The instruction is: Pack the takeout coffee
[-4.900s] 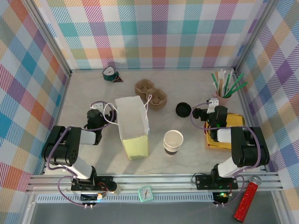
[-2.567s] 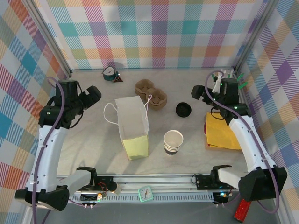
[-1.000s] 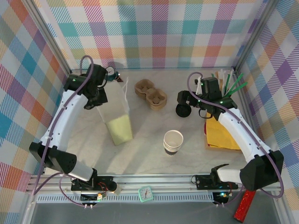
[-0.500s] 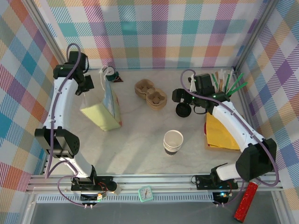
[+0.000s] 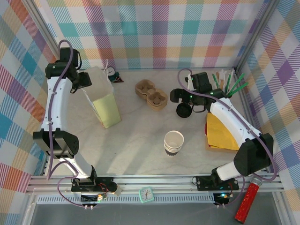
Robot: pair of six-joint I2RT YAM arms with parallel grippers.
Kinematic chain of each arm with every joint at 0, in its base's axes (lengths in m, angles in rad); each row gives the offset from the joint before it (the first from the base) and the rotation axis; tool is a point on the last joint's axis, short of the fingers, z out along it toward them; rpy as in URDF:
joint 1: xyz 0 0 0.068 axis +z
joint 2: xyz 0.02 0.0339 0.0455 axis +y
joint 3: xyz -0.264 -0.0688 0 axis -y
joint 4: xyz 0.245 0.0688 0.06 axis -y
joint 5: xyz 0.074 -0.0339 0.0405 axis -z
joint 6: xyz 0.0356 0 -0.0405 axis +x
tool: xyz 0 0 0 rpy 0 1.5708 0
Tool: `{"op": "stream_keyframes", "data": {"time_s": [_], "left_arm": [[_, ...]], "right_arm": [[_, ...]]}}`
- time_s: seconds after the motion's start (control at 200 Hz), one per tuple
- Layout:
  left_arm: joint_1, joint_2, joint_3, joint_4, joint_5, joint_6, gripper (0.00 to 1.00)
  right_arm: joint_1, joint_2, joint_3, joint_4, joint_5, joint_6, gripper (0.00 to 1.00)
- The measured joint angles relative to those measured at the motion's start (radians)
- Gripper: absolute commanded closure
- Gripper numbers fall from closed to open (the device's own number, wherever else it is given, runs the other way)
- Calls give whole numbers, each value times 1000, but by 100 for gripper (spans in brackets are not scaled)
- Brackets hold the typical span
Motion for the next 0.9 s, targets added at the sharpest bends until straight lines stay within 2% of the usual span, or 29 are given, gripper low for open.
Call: {"op": "stream_keyframes", "data": {"time_s": [0.12, 0.26, 0.375, 0.54, 0.635, 0.7, 0.805, 0.9], "left_arm": [[-2, -29, 29, -11, 14, -8, 0], [-13, -88, 42, -25, 6, -32, 0], [-69, -154, 45, -26, -13, -57, 0], [-217, -229, 55, -23, -23, -106, 0], [-345, -251, 45, -6, -39, -142, 0], [-431, -267, 2, 35, -48, -168, 0], [-537, -295, -120, 114, -54, -214, 0], [-585, -296, -198, 164, -50, -246, 0]], "right_arm": [[13, 3, 5, -14, -3, 0, 1], [23, 11, 39, -63, -3, -3, 1], [31, 13, 71, -114, -3, -11, 2], [48, -11, 79, -206, -16, -35, 34], [58, -56, 79, -271, -31, -42, 51], [72, -100, 72, -309, -37, -46, 60], [111, -170, 50, -377, -40, -43, 63], [160, -205, 29, -435, -34, -33, 66]]}}
